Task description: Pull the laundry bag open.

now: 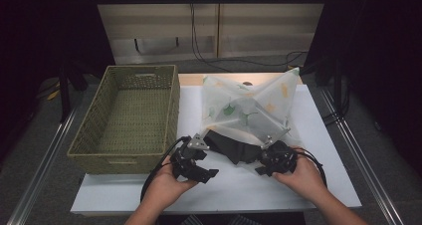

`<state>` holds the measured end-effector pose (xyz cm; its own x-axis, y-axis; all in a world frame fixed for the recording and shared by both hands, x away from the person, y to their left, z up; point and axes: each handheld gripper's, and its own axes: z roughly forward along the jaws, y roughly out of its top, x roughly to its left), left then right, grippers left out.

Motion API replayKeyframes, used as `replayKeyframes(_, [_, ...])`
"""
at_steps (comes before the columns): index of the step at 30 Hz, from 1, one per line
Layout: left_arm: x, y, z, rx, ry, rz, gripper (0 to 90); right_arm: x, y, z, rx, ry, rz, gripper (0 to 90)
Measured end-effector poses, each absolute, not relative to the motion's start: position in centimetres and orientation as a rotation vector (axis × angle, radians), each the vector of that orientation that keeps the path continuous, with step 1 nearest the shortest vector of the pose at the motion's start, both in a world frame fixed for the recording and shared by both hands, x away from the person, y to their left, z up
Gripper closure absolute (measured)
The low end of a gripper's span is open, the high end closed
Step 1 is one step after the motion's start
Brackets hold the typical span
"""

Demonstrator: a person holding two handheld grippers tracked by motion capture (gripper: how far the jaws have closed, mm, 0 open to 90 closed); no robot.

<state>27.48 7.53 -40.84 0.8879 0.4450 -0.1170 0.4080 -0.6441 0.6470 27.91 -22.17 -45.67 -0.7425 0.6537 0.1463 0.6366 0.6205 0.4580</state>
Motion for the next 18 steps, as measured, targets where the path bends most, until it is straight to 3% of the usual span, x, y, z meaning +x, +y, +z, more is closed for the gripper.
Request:
replayKeyframes(3, [27.7, 7.8, -40.7, 2.372, 0.573, 0.077, 33.4, 27.7, -21.9, -45.7, 1.070, 2.807, 0.780, 89.3])
replayKeyframes(7, [27.7, 7.8, -40.7, 2.371, 0.579, 0.076, 33.4, 27.1, -21.5, -45.3, 0.991, 2.788, 0.768, 90.0])
replayKeyframes(9, [27.3, 7.4, -41.0, 2.293, 0.659, 0.063, 33.4, 26.7, -21.5, -44.9, 0.971, 2.784, 0.780, 90.0])
replayKeyframes(18, [27.8, 7.4, -40.9, 2.374, 0.577, 0.074, 33.6, 23.7, -21.0, -43.5, 0.751, 2.851, 0.856, 90.0])
